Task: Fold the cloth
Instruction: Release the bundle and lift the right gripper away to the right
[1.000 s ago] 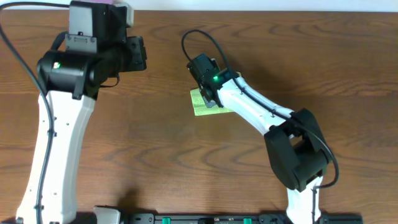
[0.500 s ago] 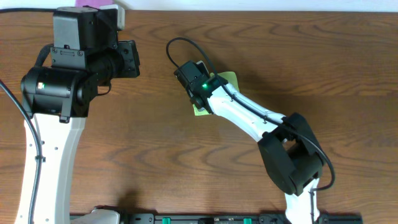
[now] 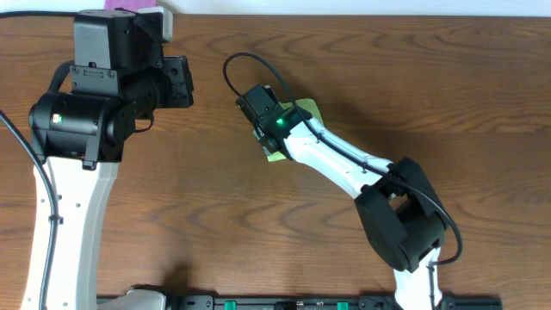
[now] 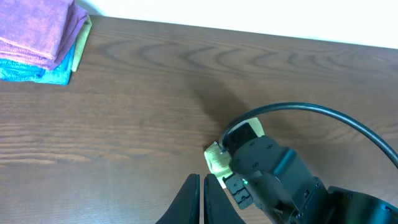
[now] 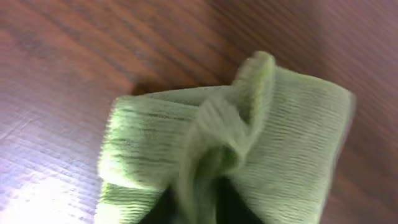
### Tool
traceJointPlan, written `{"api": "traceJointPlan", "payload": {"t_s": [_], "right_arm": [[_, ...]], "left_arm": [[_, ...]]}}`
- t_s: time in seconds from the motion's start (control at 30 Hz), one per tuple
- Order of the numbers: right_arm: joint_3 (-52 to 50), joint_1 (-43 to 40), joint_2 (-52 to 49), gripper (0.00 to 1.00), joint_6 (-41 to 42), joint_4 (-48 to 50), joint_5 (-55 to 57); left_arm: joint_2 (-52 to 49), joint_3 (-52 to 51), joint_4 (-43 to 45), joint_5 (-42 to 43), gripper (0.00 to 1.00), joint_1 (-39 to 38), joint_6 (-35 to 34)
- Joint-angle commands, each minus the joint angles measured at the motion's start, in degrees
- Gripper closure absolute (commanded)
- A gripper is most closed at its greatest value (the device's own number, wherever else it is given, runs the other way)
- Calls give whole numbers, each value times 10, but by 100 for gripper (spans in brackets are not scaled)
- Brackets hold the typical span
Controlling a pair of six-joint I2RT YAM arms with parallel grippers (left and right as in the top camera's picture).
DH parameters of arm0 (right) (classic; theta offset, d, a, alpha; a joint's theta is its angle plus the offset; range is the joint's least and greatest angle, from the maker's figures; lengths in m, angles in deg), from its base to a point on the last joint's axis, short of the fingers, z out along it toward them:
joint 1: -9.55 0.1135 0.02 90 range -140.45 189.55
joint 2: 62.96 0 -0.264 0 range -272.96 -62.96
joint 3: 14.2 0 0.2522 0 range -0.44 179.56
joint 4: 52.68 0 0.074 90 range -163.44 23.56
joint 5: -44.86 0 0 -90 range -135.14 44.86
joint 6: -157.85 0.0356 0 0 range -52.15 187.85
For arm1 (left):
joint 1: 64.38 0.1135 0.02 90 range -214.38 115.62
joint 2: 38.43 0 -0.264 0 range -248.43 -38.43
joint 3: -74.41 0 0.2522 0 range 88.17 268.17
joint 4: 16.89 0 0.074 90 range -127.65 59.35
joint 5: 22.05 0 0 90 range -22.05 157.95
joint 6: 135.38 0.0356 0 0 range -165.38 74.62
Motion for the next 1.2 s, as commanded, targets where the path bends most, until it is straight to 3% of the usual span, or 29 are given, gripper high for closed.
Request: {"api": "traceJointPlan", "payload": {"t_s": [0.0,0.1,0.33,0.5,0.73,0.97,1.1,1.17], "right_arm": [[10,6,-6,44,-29,6,-82],[10,6,-6,27,-39,12,-139],[35,-8,13,27,-39,-13,-114],[77,-33,65,20,-44,-84,-47],[76,-98,177,25,-45,-181,-47],[36,-158,289,17,-45,-249,-47],[-20,-189,373,14,-45,-254,-47],[-54,-212,421,10,-46,-254,-48]], "left_arm": [[1,12,-1,-12,94,2,20],[1,12,-1,-23,94,2,20],[1,12,28,-28,94,10,12],[0,12,35,-25,92,53,-12],[-16,-26,22,37,87,73,9],[-25,-180,111,84,73,54,-32],[-25,-284,211,135,40,43,-72],[-27,-331,263,159,32,33,-93]]}}
